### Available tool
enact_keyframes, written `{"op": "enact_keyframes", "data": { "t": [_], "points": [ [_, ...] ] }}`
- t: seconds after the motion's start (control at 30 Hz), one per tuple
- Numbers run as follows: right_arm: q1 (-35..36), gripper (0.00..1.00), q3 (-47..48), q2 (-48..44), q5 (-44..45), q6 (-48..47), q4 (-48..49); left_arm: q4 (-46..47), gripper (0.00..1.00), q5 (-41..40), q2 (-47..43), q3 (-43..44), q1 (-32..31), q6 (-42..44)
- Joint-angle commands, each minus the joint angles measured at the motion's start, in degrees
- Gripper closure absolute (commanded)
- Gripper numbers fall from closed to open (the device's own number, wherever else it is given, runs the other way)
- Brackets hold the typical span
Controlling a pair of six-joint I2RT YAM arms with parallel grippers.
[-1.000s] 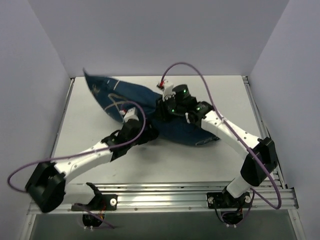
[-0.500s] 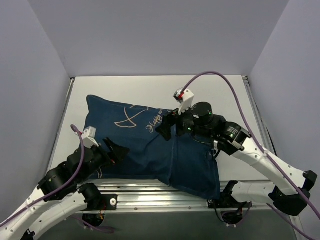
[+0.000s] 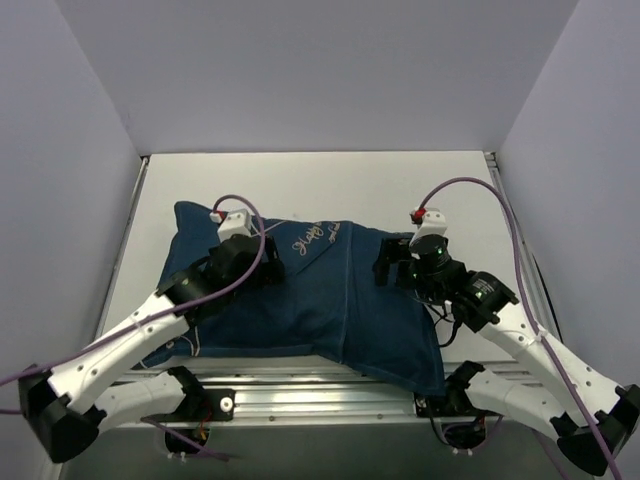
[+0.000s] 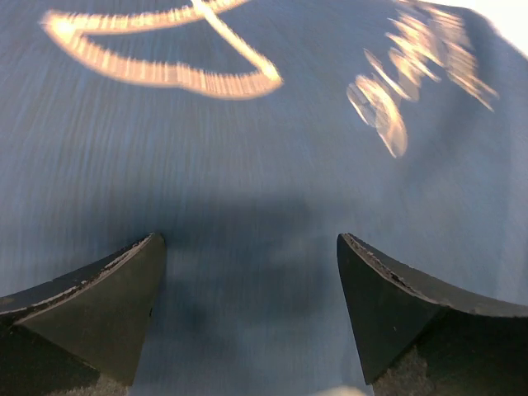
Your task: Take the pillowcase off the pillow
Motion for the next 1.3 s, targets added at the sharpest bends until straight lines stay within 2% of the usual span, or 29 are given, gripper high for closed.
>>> {"op": "enact_keyframes", "data": {
  "t": [0.0,0.13,0.23,0.43,0.57,0.77,0.93,1.07,1.2,1.27],
  "points": [
    [-1.4,0.13,-4.0,-2.1,0.7,2.0,1.3,10.0,0.06,3.0,4.8,-1.4,5.0,2.3],
    [-1.7,0.15,-8.8,1.7,-4.1,1.1,9.0,14.1,0.06,3.4,7.0,-7.8,10.7,0.9],
    [-1.7,0.17,-10.6,5.4,-7.3,0.5,16.7,14.7,0.06,3.4,4.6,-12.2,15.4,0.4],
    [-1.6,0.2,-7.3,16.2,-8.2,-1.9,25.6,14.8,0.06,8.3,-0.7,-14.4,25.3,3.2],
    [-1.5,0.2,-0.5,20.1,-5.4,-4.6,23.3,11.2,0.06,11.8,-1.4,-8.2,25.5,8.2],
    [-0.3,0.2,6.9,19.9,-3.7,-5.8,19.8,7.5,0.06,23.0,-2.4,1.9,24.5,15.3],
    [4.9,0.2,9.0,19.9,-1.3,-6.3,19.5,5.8,0.06,22.6,0.9,5.9,22.8,20.2],
    [6.8,0.21,9.7,22.4,-0.4,-5.9,19.4,6.1,0.06,21.8,5.0,4.4,22.7,21.9],
    [7.4,0.4,8.3,23.8,0.4,-5.4,20.7,9.8,0.06,20.9,7.2,-1.0,22.9,21.5],
    [7.5,0.46,7.5,24.2,0.5,-5.4,21.0,9.9,0.06,19.9,9.0,-2.3,23.1,21.1]
  ]
}}
